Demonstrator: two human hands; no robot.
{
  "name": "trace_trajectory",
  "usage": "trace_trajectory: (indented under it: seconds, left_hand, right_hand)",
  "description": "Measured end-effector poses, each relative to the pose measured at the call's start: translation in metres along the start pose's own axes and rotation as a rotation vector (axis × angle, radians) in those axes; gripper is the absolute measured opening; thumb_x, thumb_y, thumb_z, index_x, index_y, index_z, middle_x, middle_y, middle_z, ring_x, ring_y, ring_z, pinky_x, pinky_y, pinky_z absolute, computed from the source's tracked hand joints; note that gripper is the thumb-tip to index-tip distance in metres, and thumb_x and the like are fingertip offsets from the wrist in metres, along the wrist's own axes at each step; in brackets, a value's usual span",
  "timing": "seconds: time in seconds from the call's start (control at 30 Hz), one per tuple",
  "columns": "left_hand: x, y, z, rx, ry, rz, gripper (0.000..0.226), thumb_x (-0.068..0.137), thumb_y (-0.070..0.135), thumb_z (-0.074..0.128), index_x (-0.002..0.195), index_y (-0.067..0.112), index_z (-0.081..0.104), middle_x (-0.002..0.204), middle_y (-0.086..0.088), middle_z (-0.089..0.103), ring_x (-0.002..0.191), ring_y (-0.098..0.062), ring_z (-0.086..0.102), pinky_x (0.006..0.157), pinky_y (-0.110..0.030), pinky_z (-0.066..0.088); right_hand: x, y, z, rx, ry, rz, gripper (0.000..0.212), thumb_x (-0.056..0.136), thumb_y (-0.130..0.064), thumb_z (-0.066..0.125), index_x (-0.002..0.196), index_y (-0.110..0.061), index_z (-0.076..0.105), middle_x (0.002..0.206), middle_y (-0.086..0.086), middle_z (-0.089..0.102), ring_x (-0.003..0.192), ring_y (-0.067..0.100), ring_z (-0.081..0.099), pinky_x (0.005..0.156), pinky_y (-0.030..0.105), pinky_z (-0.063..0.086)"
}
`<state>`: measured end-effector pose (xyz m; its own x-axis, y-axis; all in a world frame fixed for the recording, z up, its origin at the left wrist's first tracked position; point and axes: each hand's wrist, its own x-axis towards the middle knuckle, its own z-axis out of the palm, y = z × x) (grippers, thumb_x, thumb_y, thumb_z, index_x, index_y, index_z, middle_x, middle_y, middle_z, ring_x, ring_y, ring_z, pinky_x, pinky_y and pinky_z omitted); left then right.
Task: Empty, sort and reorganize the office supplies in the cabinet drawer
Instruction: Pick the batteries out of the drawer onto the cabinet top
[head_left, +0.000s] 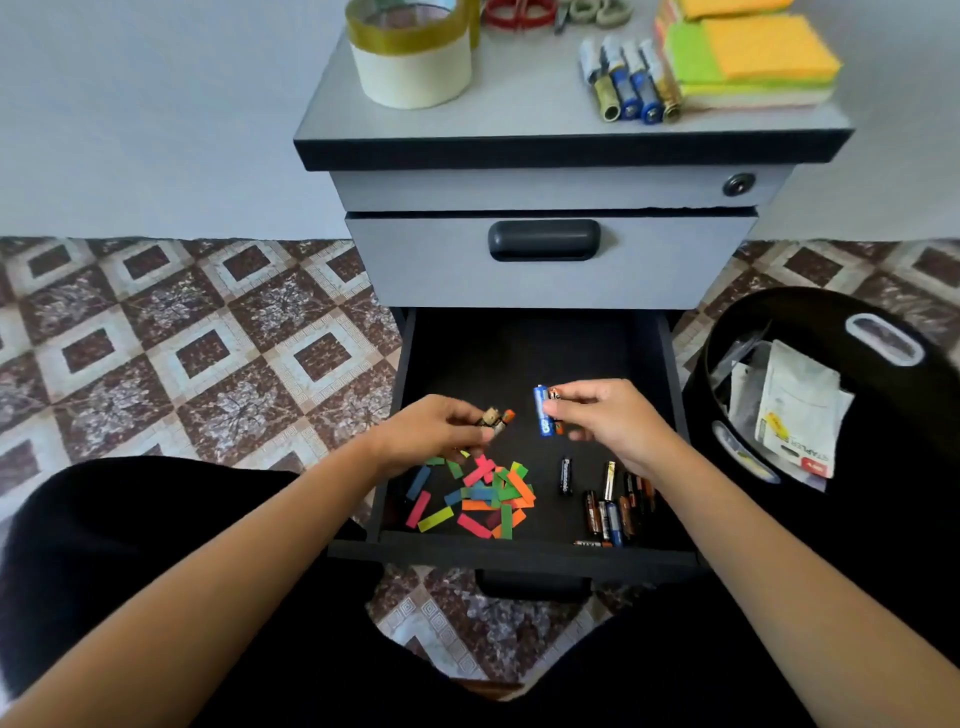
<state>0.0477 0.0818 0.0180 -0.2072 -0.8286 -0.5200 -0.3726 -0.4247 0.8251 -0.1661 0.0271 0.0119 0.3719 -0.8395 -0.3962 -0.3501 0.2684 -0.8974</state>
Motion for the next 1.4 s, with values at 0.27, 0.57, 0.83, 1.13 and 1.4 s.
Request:
trace_trajectory:
  seconds: [0.27,0.57,0.83,1.13,1.4]
  left_hand:
    - [-0.006,0.056,0.003,-0.156,0.251,0.162,0.013,0.093,0.014,0.056,0.083,0.013,0.064,0.073,0.001,0.061,0.070,-0.006,0.056,0.066,-0.017,0.047]
    - [-0.008,0.128,-0.010,-0.124,0.530,0.351,0.011,0.093,0.018,0.057,0.094,0.011,0.065,0.075,-0.003,0.061,0.074,-0.012,0.055,0.076,-0.028,0.048]
    - [0.001,0.194,-0.034,0.104,0.805,0.488,0.022,0.091,0.023,0.059,0.103,0.007,0.068,0.081,0.000,0.065,0.074,-0.013,0.059,0.067,-0.023,0.047]
    - [0.024,0.228,-0.050,0.458,0.921,0.450,0.031,0.091,0.022,0.058,0.116,0.008,0.046,0.101,-0.014,0.062,0.091,-0.029,0.059,0.077,-0.038,0.051]
    - [0.032,0.226,-0.050,0.575,0.926,0.384,0.028,0.093,0.028,0.055,0.112,0.007,0.052,0.100,-0.013,0.065,0.087,-0.029,0.061,0.075,-0.040,0.054]
  right_hand:
    - [-0.012,-0.048,-0.007,0.171,0.182,-0.064,0.014,0.086,-0.013,0.067,0.100,-0.013,0.071,0.084,-0.003,0.069,0.074,0.005,0.063,0.059,0.016,0.050]
    - [-0.013,-0.139,-0.027,0.053,0.271,-0.260,0.015,0.086,-0.010,0.067,0.101,-0.011,0.068,0.082,-0.002,0.066,0.073,0.009,0.061,0.065,0.020,0.052]
    - [0.006,-0.217,-0.048,-0.165,0.447,-0.386,0.025,0.083,-0.010,0.070,0.103,0.004,0.068,0.095,0.017,0.067,0.079,0.019,0.061,0.073,0.034,0.056]
    - [0.034,-0.267,-0.062,-0.549,0.499,-0.246,0.029,0.081,-0.013,0.073,0.107,-0.004,0.065,0.112,0.013,0.065,0.074,0.024,0.062,0.073,0.033,0.055]
    - [0.055,-0.267,-0.055,-0.804,0.497,-0.246,0.037,0.079,-0.027,0.075,0.106,-0.004,0.068,0.109,0.012,0.067,0.094,0.024,0.062,0.079,0.030,0.049]
